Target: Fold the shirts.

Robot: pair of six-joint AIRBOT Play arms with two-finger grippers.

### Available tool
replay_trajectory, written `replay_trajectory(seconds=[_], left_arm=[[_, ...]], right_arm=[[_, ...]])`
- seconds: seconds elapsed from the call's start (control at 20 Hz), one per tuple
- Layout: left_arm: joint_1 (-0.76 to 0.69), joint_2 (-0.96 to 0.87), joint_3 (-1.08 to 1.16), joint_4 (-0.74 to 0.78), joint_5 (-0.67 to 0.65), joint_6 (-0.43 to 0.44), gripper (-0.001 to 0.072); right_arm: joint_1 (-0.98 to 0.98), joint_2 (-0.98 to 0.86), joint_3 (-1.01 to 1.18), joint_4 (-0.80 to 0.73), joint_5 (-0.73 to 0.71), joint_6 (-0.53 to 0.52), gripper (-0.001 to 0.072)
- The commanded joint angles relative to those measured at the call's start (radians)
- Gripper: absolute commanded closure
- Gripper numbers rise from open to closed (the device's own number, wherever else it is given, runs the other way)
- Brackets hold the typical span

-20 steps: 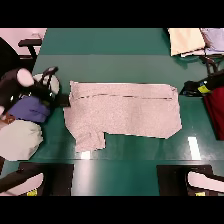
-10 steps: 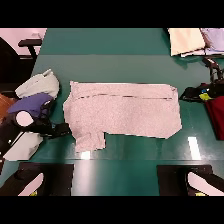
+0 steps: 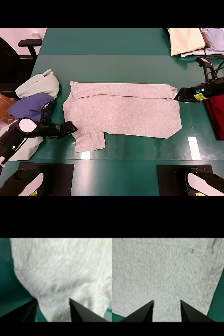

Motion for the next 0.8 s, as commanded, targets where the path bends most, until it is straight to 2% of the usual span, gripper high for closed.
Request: replay_trajectory(seconds=[0.0, 0.05, 0.1, 0.3, 0.35, 0.4, 0.45, 0.55, 0.65, 0.75], left_arm=[[0.001, -0.001, -0.007, -0.047, 0.075, 0.004, 0.0373], [0.001, -0.001, -0.006, -0.048, 0.075, 0.004, 0.0601], [0.001, -0.001, -0.006, -0.048, 0.074, 0.005, 0.0685], [0.001, -0.001, 0.037, -0.048, -0.013, 0.082, 0.0688], [0.001, 0.000, 0.060, -0.044, -0.041, 0.108, 0.0687], [0.001, 0.000, 0.081, -0.041, -0.064, 0.119, 0.0688], [0.001, 0.000, 0.100, -0.042, -0.077, 0.135, 0.0688], [0.001, -0.001, 0.127, -0.040, -0.074, 0.135, 0.0687], [0.001, -0.001, 0.135, -0.039, -0.077, 0.135, 0.0687], [0.001, -0.001, 0.135, -0.037, -0.079, 0.135, 0.0687]], right_arm=[[-0.002, 0.000, -0.001, 0.015, 0.042, 0.001, 0.0325], [-0.018, 0.000, -0.002, 0.011, 0.064, 0.001, 0.0326], [-0.045, 0.002, -0.010, 0.011, 0.083, 0.001, 0.0325], [-0.203, 0.069, -0.211, 0.010, 0.112, 0.016, 0.0324], [-0.254, 0.093, -0.291, 0.012, 0.116, 0.017, 0.0286], [-0.297, 0.113, -0.362, 0.018, 0.115, 0.020, 0.0151], [-0.332, 0.125, -0.426, 0.035, 0.111, 0.020, 0.0135], [-0.365, 0.128, -0.530, 0.105, 0.081, 0.019, 0.0143], [-0.349, 0.128, -0.602, 0.178, 0.002, 0.019, 0.0223], [-0.301, 0.122, -0.635, 0.230, -0.076, 0.019, 0.0224]])
